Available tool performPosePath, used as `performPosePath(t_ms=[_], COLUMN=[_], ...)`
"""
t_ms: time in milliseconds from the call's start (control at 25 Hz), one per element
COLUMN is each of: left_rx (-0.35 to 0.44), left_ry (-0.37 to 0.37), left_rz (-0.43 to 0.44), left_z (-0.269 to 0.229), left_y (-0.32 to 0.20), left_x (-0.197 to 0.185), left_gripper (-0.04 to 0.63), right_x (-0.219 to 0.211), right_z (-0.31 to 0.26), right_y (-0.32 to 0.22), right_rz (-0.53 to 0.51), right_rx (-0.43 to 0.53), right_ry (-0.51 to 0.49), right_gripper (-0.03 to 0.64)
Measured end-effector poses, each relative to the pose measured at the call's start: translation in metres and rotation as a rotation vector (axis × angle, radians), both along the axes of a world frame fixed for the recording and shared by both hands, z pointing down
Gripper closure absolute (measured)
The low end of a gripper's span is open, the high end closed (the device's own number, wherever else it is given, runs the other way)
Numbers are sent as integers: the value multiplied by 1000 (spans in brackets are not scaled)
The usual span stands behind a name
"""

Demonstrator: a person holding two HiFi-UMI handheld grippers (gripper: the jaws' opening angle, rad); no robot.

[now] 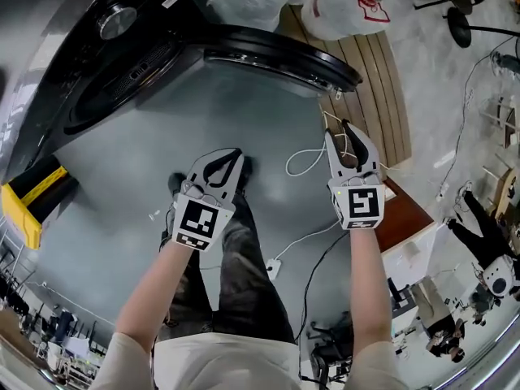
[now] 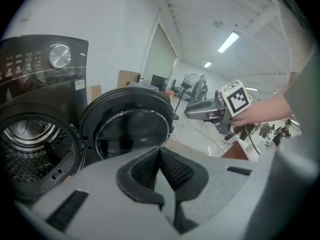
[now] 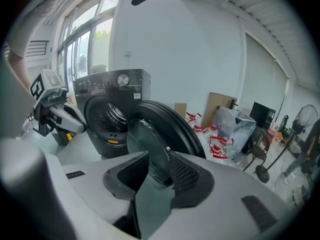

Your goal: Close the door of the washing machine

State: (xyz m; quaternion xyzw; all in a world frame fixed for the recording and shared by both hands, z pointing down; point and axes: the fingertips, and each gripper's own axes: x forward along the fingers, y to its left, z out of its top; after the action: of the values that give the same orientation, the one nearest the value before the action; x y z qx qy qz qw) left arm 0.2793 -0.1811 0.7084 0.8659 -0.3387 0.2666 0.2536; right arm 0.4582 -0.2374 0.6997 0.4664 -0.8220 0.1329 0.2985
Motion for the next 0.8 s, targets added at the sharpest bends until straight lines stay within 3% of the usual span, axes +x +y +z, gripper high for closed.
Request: performPosePath(t_ms=[360,800], left_rx=[-25,-59], left_ry=[-14,-15], left_rz=[57,46], left_z=[43,57], left_y=[-11,-7], left_x=[37,44], left_gripper=[586,586], right_x=[59,98], right_z=[57,92], right_y=[-39,-97], right_rz=[-9,-166], right_rx=[-34,-104], right_ry=[143,359], right_gripper=[462,457])
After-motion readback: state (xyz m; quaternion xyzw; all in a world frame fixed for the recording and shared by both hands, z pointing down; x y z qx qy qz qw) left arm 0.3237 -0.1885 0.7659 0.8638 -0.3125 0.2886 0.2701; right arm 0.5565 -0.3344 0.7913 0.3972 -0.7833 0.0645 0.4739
